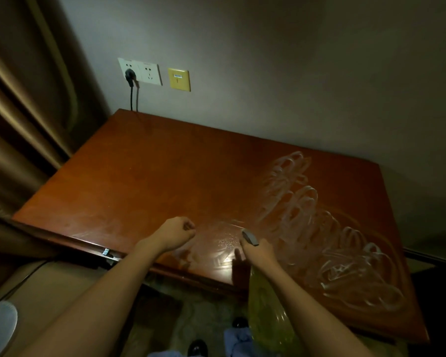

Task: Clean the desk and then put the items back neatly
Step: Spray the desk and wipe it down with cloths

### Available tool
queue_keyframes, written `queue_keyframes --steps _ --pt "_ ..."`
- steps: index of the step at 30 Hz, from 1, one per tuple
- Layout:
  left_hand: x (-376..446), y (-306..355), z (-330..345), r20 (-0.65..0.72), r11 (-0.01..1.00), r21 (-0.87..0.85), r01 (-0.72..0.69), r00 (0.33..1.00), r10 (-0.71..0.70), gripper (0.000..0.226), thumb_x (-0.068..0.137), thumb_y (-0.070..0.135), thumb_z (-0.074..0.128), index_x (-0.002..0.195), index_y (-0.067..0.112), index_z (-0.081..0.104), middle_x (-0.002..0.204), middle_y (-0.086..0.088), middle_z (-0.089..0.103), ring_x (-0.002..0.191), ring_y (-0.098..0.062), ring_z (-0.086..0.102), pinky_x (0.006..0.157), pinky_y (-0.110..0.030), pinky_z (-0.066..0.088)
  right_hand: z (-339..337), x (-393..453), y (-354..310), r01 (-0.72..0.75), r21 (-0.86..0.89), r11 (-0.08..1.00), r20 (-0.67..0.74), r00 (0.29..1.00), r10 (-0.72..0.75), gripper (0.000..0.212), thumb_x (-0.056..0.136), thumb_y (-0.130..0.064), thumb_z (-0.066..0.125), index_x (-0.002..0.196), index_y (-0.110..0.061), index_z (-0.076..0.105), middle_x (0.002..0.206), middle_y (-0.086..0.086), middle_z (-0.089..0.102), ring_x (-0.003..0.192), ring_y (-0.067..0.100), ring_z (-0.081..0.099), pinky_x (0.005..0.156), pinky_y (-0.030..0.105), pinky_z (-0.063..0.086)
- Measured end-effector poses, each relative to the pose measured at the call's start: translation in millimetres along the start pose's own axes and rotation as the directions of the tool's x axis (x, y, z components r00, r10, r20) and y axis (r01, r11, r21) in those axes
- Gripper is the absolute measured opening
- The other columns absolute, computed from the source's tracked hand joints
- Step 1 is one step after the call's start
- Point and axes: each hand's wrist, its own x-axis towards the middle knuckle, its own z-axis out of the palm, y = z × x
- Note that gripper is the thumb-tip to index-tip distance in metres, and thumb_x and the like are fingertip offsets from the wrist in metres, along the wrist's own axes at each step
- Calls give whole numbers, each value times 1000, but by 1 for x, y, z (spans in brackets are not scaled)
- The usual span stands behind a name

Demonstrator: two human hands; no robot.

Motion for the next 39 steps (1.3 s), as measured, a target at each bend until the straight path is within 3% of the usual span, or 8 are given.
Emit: queue_keyframes --steps 3,7,14,19,23,26,31,39 --pt "-2 3 1 4 1000 16 -25 1000 25 33 100 23 46 129 10 50 133 -8 51 119 -21 50 96 -29 40 -1 -7 6 47 39 998 -16 999 -47 29 97 -15 51 69 -12 43 66 -2 42 56 10 41 37 6 31" --pt "-4 -3 2 -1 999 21 -35 999 35 33 99 23 46 129 10 50 133 -8 51 119 -21 50 95 -28 40 9 -11 3 101 65 993 0 995 -101 18 96 -16 52 96 2 56 73 -1 47 69 14 51 51 11 41" --pt "-12 -31 1 32 999 52 10 999 -12 33 99 23 47 129 9 50 131 -10 52 118 -22 50 95 -30 41 38 -15 18 60 -98 993 129 991 -47 18 89 -14 52 72 -12 49 65 -1 46 51 9 41 46 18 36" --pt "-17 -53 -6 41 997 66 48 998 -51 33 99 24 48 128 9 50 129 -11 54 114 -24 53 93 -33 43 30 -29 35 122 -192 974 69 991 -110 32 89 -13 53 59 -15 41 57 -1 40 48 10 35 43 17 27" --pt "-15 -50 0 43 998 56 19 999 -21 31 99 23 48 127 9 52 126 -11 56 100 -21 54 89 -33 44 32 -42 46 185 -158 970 150 975 -162 27 89 -4 50 65 -13 41 59 0 37 42 3 34 42 13 25" --pt "-12 -46 1 31 999 31 9 999 -10 32 99 22 48 127 9 51 127 -11 55 97 -20 52 86 -33 43 44 -39 51 212 -227 950 206 964 -166 19 93 -19 54 76 -14 48 66 -1 43 53 8 40 46 16 30" --pt "-12 -52 -6 31 1000 14 28 999 -28 34 99 22 48 129 7 50 131 -14 52 103 -28 55 93 -40 44 70 -32 60 84 -282 956 83 995 -63 36 90 -45 54 74 -13 57 65 1 51 54 15 50 49 22 36" --pt "-12 -50 12 33 999 39 21 999 -22 33 98 20 49 127 5 52 128 -14 55 110 -24 54 87 -29 41 47 -55 68 166 -62 984 -57 984 -170 33 94 -27 57 65 -14 48 58 -2 44 47 8 40 39 12 30"
